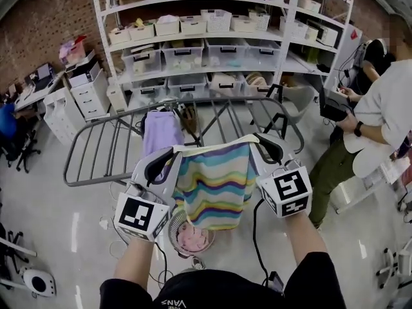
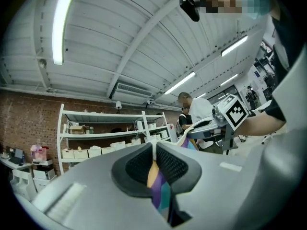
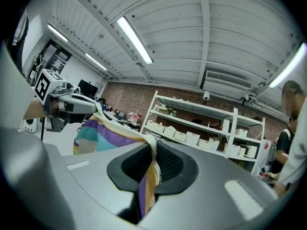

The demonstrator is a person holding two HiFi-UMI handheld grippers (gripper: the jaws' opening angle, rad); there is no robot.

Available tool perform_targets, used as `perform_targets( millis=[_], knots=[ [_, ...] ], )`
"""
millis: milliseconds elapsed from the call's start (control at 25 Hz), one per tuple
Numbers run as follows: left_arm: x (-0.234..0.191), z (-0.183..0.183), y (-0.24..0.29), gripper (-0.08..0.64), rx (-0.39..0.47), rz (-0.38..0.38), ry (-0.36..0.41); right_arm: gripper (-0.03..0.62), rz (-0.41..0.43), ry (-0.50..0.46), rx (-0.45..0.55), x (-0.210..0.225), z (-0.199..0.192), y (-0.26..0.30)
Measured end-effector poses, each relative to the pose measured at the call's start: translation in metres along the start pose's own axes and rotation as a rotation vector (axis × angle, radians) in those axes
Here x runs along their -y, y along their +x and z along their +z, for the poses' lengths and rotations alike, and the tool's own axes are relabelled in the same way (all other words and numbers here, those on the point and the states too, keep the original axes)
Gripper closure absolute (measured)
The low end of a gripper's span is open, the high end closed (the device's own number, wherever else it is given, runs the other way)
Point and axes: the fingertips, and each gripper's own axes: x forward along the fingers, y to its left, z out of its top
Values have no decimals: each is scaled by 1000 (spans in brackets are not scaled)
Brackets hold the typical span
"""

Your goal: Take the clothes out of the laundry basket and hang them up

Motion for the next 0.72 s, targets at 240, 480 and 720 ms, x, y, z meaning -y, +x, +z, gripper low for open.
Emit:
perform_targets(
  millis=[240,480,720],
  knots=[
    [-48,52,21,538,98,-4,89,560,-21,-50,75,20,66,47],
    [-82,75,48,538,130,-1,170,560,-14,-36,75,43,97,106],
    [-108,119,80,537,160,33,243,560,11,-37,102,72,141,158]
  ],
)
